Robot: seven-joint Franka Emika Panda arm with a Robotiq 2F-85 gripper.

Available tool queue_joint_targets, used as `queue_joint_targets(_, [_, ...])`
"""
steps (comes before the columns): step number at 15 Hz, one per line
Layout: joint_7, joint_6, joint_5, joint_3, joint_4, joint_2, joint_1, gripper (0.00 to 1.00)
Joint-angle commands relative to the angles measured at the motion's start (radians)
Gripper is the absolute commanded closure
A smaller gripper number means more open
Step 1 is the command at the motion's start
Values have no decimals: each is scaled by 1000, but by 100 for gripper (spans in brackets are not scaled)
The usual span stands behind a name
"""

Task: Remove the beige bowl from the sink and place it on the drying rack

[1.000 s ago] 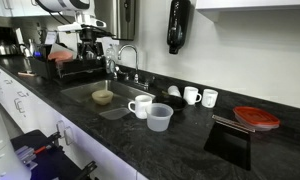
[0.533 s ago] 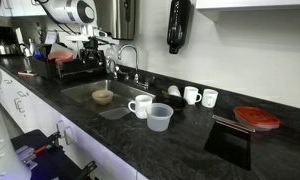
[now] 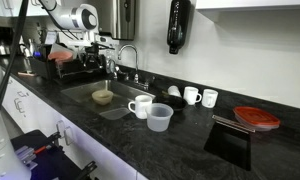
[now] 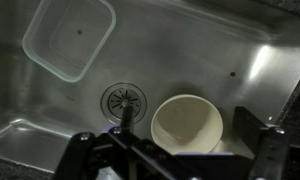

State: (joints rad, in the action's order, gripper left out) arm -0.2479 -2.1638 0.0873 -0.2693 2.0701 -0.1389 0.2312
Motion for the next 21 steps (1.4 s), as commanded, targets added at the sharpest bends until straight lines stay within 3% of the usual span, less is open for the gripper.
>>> queue_joint_targets(1, [2,3,-3,16,-3,0,16,0])
queue_joint_targets(9, [-46,-36,17,30,-14,-29,17,0])
queue_joint_targets(20, [-130,-206,-48,88,-85,-255,33,0])
queue_joint_targets(21, [-109,-189,-46,90,-64,-227,29,0])
